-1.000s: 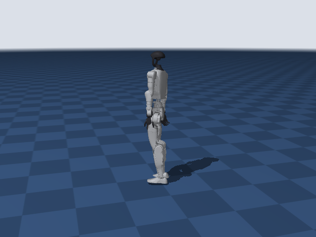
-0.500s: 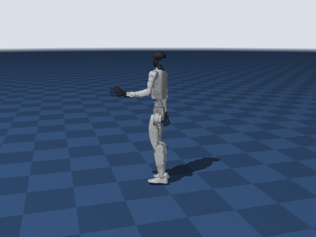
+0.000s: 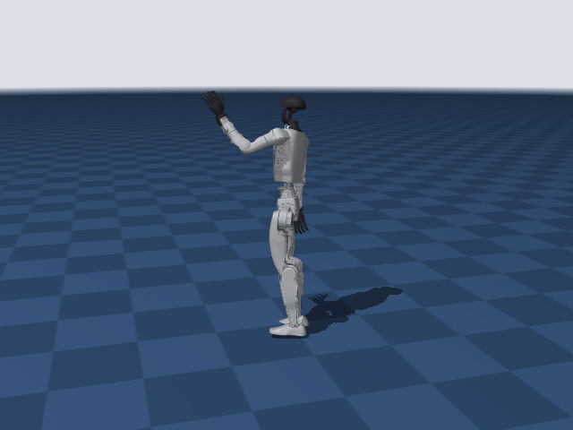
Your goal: Upper body actions
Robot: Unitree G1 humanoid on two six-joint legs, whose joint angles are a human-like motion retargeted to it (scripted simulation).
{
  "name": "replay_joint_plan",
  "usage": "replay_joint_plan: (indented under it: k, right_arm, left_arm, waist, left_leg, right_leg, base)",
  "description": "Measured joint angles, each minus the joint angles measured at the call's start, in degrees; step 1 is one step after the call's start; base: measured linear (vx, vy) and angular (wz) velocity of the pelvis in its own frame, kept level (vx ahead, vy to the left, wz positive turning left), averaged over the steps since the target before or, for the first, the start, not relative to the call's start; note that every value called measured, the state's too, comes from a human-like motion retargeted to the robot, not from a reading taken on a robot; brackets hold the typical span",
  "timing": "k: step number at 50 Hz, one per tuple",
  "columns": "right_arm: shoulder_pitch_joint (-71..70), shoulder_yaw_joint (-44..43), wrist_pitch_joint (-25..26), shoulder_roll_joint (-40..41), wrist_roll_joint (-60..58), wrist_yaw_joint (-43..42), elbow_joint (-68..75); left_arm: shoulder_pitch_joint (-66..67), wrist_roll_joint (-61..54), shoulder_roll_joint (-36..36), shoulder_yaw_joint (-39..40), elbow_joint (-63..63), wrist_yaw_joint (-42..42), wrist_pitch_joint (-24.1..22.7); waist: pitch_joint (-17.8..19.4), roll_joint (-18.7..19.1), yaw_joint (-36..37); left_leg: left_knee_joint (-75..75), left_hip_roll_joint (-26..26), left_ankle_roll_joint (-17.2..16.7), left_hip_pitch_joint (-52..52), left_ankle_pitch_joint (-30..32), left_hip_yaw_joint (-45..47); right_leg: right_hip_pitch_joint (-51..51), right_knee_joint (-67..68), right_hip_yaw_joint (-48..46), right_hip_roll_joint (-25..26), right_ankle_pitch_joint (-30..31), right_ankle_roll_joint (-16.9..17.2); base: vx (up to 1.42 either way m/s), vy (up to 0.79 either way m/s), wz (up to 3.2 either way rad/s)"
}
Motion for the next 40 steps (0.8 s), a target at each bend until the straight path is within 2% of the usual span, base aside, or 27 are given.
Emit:
replay_joint_plan:
  k: [6, 10, 12, 15, 17, 20, 23, 26, 28, 32, 37, 40]
  right_arm:
    - [0.0, -3.8, 0.4, 0.7, 3.5, -1.3, 1.0]
    - [-0.1, -4.9, 0.2, 0.8, 5.8, -1.7, 1.2]
    - [-0.1, -5.0, 0.0, 0.6, 6.2, -1.3, 1.1]
    - [0.2, -4.6, -0.2, 0.2, 6.2, -0.9, 0.8]
    - [0.5, -4.3, -0.3, -0.1, 6.0, -1.0, 0.7]
    - [0.9, -4.2, -0.2, -0.3, 6.0, -1.3, 0.9]
    - [1.1, -4.4, -0.2, -0.1, 6.4, -1.2, 1.2]
    - [0.5, -4.6, -0.4, 0.4, 5.6, -0.1, 1.0]
    - [0.0, -5.0, -0.3, 0.8, 4.1, 1.0, 0.3]
    - [0.1, -3.8, -1.6, 1.0, 2.0, 1.4, -1.7]
    - [0.2, -2.8, -1.8, 0.7, 2.1, 0.7, -1.2]
    - [0.3, -3.4, -1.2, 0.8, 3.0, 0.8, -0.5]
  left_arm:
    - [18.2, 4.8, -2.6, 3.5, -19.7, 2.1, -6.0]
    - [31.7, 4.2, -4.1, 6.4, -27.5, -3.7, -6.9]
    - [38.2, 1.4, -5.0, 8.0, -29.7, -13.0, -5.0]
    - [45.9, -2.8, -7.0, 9.4, -30.0, -34.1, 1.7]
    - [48.9, -3.7, -8.7, 8.7, -26.4, -48.3, 5.6]
    - [50.7, -1.3, -10.8, 5.4, -15.1, -64.7, 8.6]
    - [48.2, 4.8, -11.7, 0.7, 3.7, -74.4, 9.1]
    - [45.9, 14.4, -11.8, -3.7, 15.7, -78.3, 10.8]
    - [45.5, 19.9, -12.2, -4.9, 17.0, -77.9, 9.8]
    - [47.5, 21.4, -16.1, -1.9, 9.4, -65.1, 7.6]
    - [48.4, 13.3, -18.6, 2.6, -4.1, -40.0, 7.8]
    - [46.8, 8.7, -17.2, 4.7, -11.2, -23.6, 4.4]
  waist:
    - [1.5, -1.2, 3.0]
    - [2.4, -1.4, 4.0]
    - [2.8, -1.4, 4.1]
    - [2.9, -1.2, 4.3]
    - [2.7, -1.0, 4.7]
    - [2.4, -1.0, 5.7]
    - [2.3, -1.4, 6.5]
    - [2.6, -2.2, 6.2]
    - [3.1, -2.8, 5.1]
    - [3.3, -2.8, 3.9]
    - [3.3, -2.9, 4.4]
    - [3.4, -3.1, 5.2]
  left_leg:
    - [-0.4, 0.2, -0.1, 0.9, -0.4, 2.6]
    - [-0.6, 0.6, -0.3, 1.4, -0.6, 4.1]
    - [-0.7, 0.8, -0.4, 1.6, -0.7, 4.4]
    - [-0.9, 1.1, -0.5, 1.7, -0.7, 4.8]
    - [-0.9, 1.2, -0.5, 1.6, -0.7, 4.9]
    - [-0.9, 1.2, -0.5, 1.6, -0.7, 5.3]
    - [-0.7, 0.9, -0.4, 1.4, -0.5, 4.8]
    - [-0.5, 0.4, -0.3, 1.2, -0.2, 3.6]
    - [-0.4, -0.1, -0.3, 1.1, 0.0, 2.1]
    - [-0.3, -0.3, -0.2, 0.9, 0.1, 0.7]
    - [-0.3, -0.3, -0.2, 0.6, 0.3, 0.2]
    - [-0.3, -0.4, -0.2, 0.4, 0.5, -0.3]
  right_leg:
    - [0.3, 0.3, 2.7, 0.2, -0.5, 0.1]
    - [0.0, 0.6, 4.4, 0.4, -0.5, 0.2]
    - [-0.2, 0.8, 4.8, 0.4, -0.4, 0.3]
    - [-0.6, 1.0, 5.3, 0.3, -0.3, 0.4]
    - [-0.7, 1.0, 5.5, 0.3, -0.3, 0.4]
    - [-0.4, 0.8, 5.6, 0.6, -0.4, 0.3]
    - [0.2, 0.6, 4.9, 0.5, -0.7, 0.1]
    - [0.8, 0.5, 3.5, 0.0, -0.8, 0.2]
    - [1.0, 0.3, 1.8, -0.3, -0.6, 0.1]
    - [0.8, 0.2, 0.4, -0.7, -0.2, 0.2]
    - [0.7, 0.2, 0.0, -0.7, -0.2, 0.2]
    - [1.0, 0.1, -0.5, -0.8, -0.4, 0.3]
  base:
    - [-0.02, -0.06, -0.39]
    - [-0.02, -0.03, -0.34]
    - [-0.01, -0.01, -0.10]
    - [0.00, 0.00, 0.00]
    - [0.00, 0.00, 0.00]
    - [0.00, 0.00, 0.00]
    - [-0.05, -0.03, 0.17]
    - [-0.05, -0.03, 0.42]
    - [0.00, 0.03, 0.65]
    - [0.01, 0.06, 0.25]
    - [-0.02, 0.01, 0.10]
    - [-0.07, 0.01, 0.25]
